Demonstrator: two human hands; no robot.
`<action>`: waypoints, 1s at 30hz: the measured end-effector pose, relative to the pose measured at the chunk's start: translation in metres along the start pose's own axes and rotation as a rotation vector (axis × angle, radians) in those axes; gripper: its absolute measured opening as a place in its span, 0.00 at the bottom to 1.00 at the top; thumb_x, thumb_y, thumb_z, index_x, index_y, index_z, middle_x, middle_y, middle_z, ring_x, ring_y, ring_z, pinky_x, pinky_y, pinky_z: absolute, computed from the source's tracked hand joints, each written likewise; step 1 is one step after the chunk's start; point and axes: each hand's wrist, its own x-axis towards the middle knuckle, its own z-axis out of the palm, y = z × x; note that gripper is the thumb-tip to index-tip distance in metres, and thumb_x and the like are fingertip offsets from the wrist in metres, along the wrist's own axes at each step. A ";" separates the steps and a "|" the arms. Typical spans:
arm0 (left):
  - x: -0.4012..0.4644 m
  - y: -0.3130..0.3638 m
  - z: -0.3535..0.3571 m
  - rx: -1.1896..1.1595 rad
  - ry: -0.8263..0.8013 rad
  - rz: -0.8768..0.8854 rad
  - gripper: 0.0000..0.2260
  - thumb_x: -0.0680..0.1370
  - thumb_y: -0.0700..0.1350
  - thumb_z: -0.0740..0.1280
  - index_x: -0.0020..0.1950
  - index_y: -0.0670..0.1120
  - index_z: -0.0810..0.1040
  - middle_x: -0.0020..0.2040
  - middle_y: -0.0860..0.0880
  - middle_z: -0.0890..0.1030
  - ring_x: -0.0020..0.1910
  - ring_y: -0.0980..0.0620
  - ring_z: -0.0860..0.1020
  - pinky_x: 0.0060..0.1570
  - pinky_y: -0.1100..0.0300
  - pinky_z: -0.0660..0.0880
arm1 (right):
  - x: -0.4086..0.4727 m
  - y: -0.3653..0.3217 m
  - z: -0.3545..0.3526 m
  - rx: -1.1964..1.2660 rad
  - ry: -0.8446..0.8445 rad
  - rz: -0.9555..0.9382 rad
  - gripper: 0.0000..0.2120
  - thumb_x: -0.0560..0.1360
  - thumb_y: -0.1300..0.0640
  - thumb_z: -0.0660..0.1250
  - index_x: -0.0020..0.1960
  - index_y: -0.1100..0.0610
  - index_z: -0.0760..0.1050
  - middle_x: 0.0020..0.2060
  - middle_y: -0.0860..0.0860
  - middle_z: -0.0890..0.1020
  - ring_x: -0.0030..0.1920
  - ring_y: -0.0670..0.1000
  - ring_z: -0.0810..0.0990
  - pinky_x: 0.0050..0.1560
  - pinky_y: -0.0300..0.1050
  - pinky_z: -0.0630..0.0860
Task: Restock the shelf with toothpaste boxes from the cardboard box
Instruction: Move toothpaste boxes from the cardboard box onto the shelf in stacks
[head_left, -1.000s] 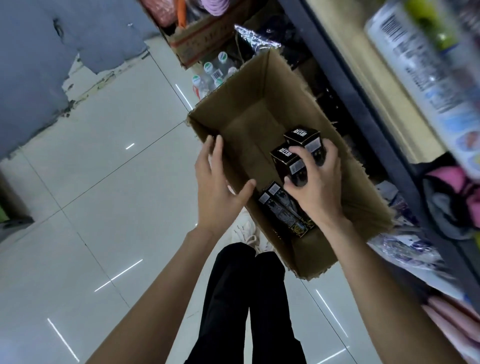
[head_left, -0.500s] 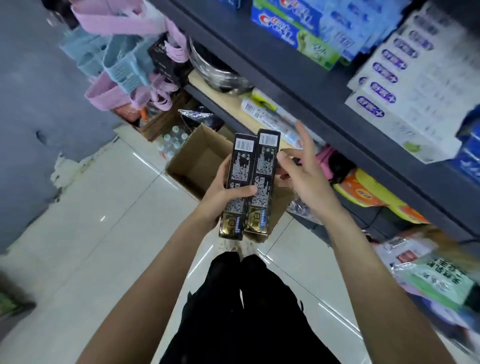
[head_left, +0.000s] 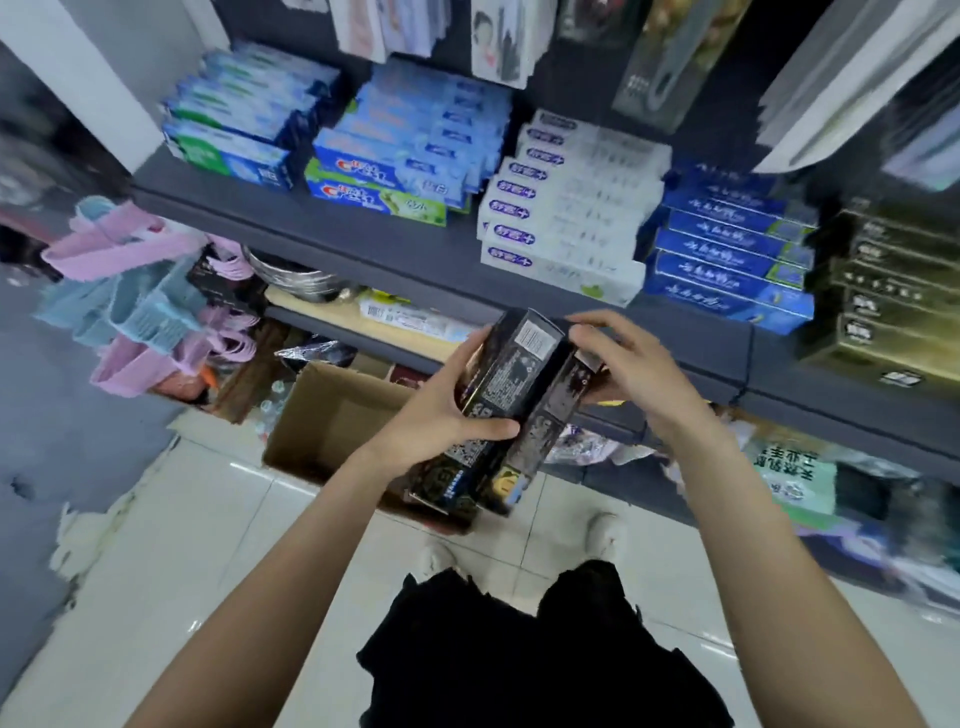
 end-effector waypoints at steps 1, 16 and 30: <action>0.006 0.005 0.014 -0.029 0.010 -0.003 0.39 0.66 0.42 0.76 0.68 0.64 0.59 0.62 0.64 0.72 0.60 0.68 0.71 0.53 0.72 0.69 | -0.003 0.007 -0.020 -0.004 0.021 0.001 0.05 0.76 0.49 0.65 0.48 0.40 0.78 0.52 0.47 0.80 0.54 0.53 0.80 0.49 0.56 0.81; 0.098 0.058 0.193 -0.506 0.423 0.048 0.29 0.69 0.40 0.73 0.68 0.52 0.68 0.49 0.47 0.82 0.43 0.47 0.81 0.47 0.51 0.76 | -0.039 0.078 -0.296 0.591 0.166 -0.083 0.15 0.79 0.62 0.51 0.53 0.48 0.74 0.53 0.52 0.79 0.48 0.51 0.82 0.38 0.48 0.81; 0.153 0.063 0.254 -0.553 0.271 0.018 0.29 0.70 0.52 0.66 0.70 0.50 0.65 0.50 0.45 0.82 0.44 0.45 0.82 0.40 0.53 0.79 | -0.004 0.127 -0.402 -0.099 0.592 -0.483 0.15 0.74 0.55 0.66 0.59 0.45 0.72 0.53 0.48 0.77 0.51 0.48 0.76 0.54 0.40 0.71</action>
